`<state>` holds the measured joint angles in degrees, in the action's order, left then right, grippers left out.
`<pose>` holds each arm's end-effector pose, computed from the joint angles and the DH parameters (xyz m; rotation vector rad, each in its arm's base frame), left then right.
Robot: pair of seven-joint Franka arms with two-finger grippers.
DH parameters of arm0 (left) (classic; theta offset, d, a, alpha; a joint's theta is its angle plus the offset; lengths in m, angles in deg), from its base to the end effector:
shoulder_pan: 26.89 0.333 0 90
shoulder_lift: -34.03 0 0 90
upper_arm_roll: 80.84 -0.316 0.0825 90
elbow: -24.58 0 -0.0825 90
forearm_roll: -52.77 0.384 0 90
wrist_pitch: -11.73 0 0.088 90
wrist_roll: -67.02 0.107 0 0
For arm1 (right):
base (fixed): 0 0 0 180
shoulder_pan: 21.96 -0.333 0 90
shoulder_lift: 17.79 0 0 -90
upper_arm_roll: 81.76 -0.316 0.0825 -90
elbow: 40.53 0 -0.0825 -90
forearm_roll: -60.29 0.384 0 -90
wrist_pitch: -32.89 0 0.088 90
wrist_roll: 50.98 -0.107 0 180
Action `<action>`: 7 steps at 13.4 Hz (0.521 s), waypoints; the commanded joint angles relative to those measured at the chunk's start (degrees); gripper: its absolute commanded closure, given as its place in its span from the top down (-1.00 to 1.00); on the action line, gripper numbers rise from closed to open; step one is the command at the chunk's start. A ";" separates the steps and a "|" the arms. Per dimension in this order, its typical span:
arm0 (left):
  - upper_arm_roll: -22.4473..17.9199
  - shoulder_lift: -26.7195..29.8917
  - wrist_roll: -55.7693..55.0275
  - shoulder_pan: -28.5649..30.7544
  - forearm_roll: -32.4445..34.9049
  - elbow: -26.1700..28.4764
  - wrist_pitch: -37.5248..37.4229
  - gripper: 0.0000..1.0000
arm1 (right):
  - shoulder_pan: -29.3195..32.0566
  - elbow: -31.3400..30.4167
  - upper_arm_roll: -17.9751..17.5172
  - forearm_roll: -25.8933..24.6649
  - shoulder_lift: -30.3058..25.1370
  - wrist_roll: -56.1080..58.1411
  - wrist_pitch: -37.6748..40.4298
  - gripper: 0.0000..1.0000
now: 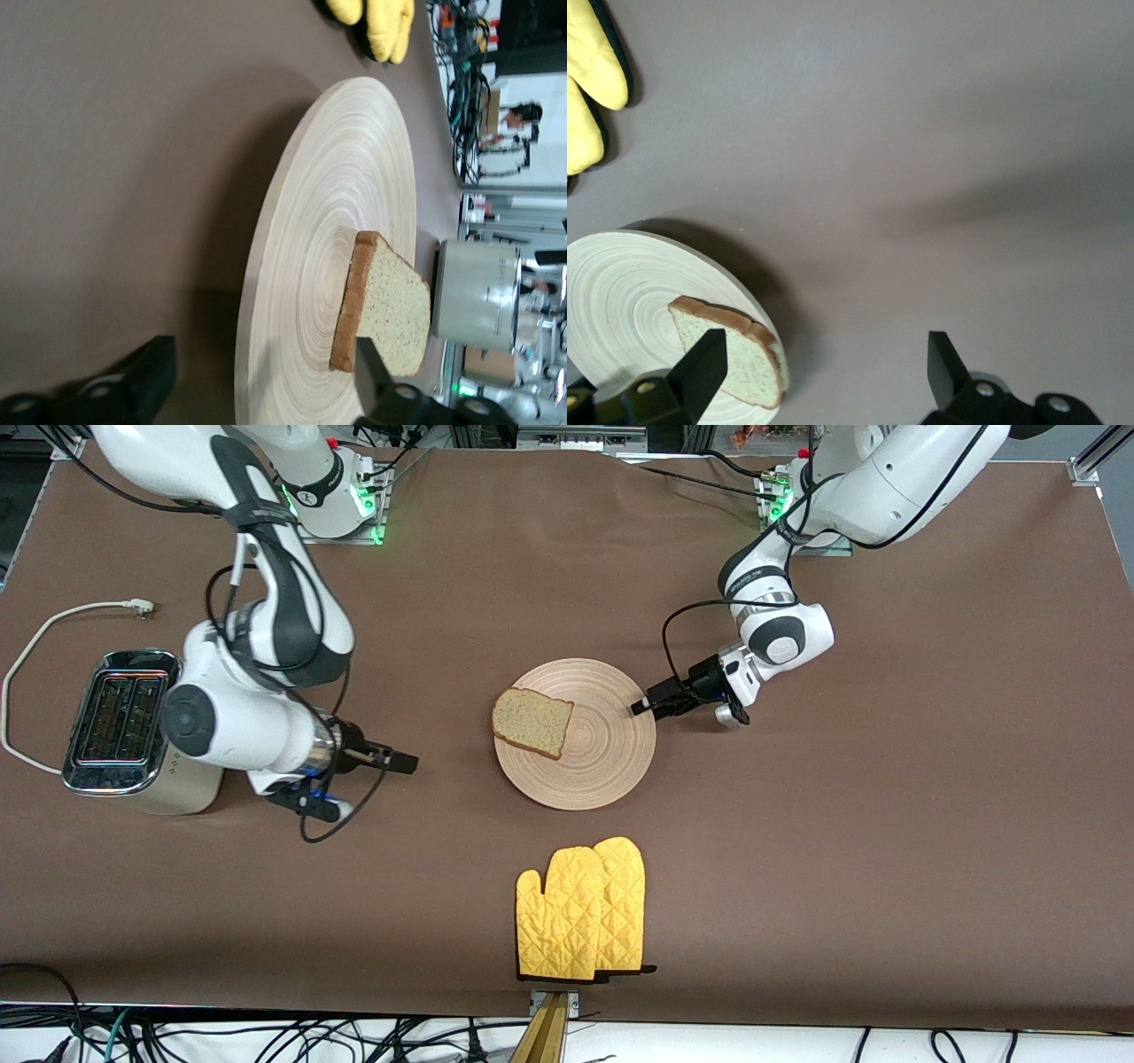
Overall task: Move plate and put bread in toaster
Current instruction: 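Move the right gripper to the bread while the left gripper withdraws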
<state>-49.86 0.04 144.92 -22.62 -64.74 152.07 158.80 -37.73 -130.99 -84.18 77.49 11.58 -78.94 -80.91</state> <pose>0.4426 -0.2349 0.1174 2.0910 0.3138 0.1950 0.6403 0.2259 0.3359 -2.8661 0.4499 0.3063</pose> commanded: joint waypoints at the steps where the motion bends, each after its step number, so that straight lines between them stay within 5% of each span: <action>1: 0.31 -0.63 0.50 5.55 8.41 -0.48 0.50 1.00 | -2.85 -3.04 0.32 0.20 0.07 -3.84 -3.87 1.00; 4: 0.04 -1.86 -3.61 7.15 11.58 -3.55 -0.55 1.00 | -7.42 -6.21 0.40 0.20 1.03 -8.75 -9.50 1.00; 7: -0.31 -2.74 -10.80 11.54 23.60 -5.40 -2.74 1.00 | -11.12 -6.21 0.40 0.11 3.32 -14.03 -12.67 1.00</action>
<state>-50.34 -1.35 138.75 -13.44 -46.71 148.79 158.04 -47.04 -136.63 -84.22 77.48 14.35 -89.95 -91.52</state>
